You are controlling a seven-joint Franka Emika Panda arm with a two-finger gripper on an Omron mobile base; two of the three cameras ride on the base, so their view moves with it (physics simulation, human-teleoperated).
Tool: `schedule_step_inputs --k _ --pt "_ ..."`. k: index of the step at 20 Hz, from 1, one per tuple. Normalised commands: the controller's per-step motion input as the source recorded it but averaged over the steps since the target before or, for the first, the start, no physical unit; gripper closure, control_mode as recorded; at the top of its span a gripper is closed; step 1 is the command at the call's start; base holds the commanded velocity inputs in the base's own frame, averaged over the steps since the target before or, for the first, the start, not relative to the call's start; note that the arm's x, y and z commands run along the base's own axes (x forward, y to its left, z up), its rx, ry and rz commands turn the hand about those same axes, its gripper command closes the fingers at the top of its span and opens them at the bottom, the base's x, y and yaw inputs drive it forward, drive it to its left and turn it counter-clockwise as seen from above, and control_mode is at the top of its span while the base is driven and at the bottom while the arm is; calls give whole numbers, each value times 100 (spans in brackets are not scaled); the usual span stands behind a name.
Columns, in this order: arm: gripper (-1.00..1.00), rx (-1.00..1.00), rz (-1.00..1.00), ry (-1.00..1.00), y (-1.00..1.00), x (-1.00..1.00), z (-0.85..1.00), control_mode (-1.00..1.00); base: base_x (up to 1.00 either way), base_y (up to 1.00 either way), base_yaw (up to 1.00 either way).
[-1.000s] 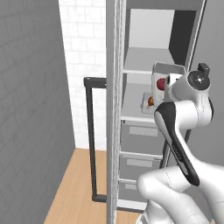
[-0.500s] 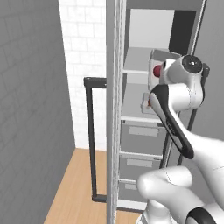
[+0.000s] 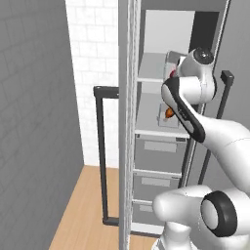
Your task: Take the meat container that has the chicken drumstick and place it on the second highest rack of the freezer. Then take the vegetable container that has the corn and tomato and place it on the highest rack of the freezer.
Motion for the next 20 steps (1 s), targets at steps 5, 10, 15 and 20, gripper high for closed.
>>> schedule_step_inputs --k 5,10,15,20 --pt "100 0 -2 7 -17 68 8 -100 0 0 0" --pt "100 0 0 3 -17 54 10 -100 0 0 0" --pt "100 0 0 8 -23 51 6 -100 0 0 0" --pt "100 0 0 8 -36 46 0 -100 0 0 0"
